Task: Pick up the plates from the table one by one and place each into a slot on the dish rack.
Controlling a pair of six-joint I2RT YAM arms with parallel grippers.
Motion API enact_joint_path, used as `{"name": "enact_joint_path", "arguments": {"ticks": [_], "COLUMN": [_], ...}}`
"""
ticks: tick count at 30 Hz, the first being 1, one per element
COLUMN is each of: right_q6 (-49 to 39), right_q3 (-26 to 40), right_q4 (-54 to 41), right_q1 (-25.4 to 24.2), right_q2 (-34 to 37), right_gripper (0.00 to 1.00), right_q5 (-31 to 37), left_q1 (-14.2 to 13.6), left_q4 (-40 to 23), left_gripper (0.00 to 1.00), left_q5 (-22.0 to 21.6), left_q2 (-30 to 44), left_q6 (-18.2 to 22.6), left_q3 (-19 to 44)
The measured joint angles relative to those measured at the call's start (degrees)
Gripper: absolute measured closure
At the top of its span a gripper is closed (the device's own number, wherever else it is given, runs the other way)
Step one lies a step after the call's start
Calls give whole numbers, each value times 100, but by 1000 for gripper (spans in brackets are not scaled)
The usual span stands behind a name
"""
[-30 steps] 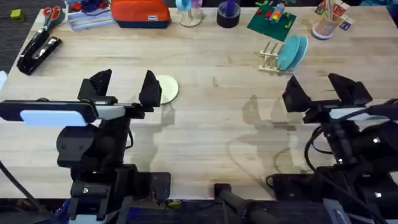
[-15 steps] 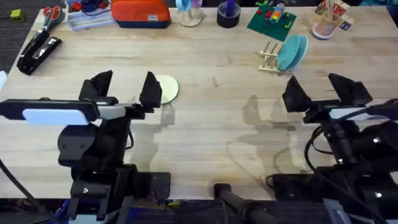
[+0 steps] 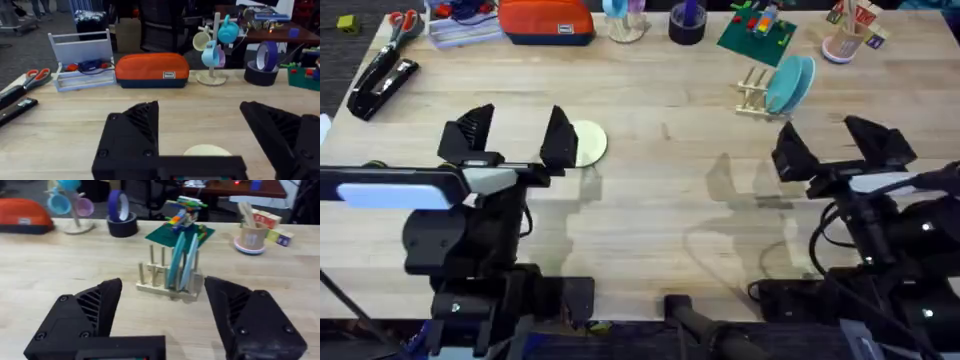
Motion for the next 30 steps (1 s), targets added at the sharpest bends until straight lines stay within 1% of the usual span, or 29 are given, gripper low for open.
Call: {"name": "enact_joint_path", "arguments": {"ticks": [3, 5, 7, 11, 16, 19, 23, 26, 30], "right_q6": [2, 0, 0, 0, 0, 0, 0, 0, 0], "right_q3": [100, 265, 501, 941, 1274, 1472, 1930, 2429, 3250], "right_q4": [-61, -68, -54, -14, -30, -118, -491, -847, -1349], "right_q1": [0, 0, 0, 0, 0, 0, 0, 0, 0], "right_q2": [0, 0, 0, 0, 0, 53, 395, 764, 1364], "right_gripper": [11, 9, 9, 9, 9, 9, 10, 10, 10], "right_q5": [-205, -293, -354, -399, -422, -440, -442, -442, -444], "left_q1": [0, 0, 0, 1, 2, 2, 0, 2, 0], "left_q4": [-71, -223, -475, -1230, -1857, -2091, -2586, -3159, -3891], "left_gripper": [7, 7, 8, 7, 7, 8, 7, 8, 9], "left_q5": [0, -2, 0, -2, -4, -4, 34, 114, 141], "left_q2": [0, 0, 0, 0, 94, 404, 950, 1532, 2322], "left_q6": [-13, -20, -22, -23, -22, -22, -21, -24, -22], "left_q3": [283, 636, 1023, 1760, 2462, 2973, 3689, 4384, 5336]}}
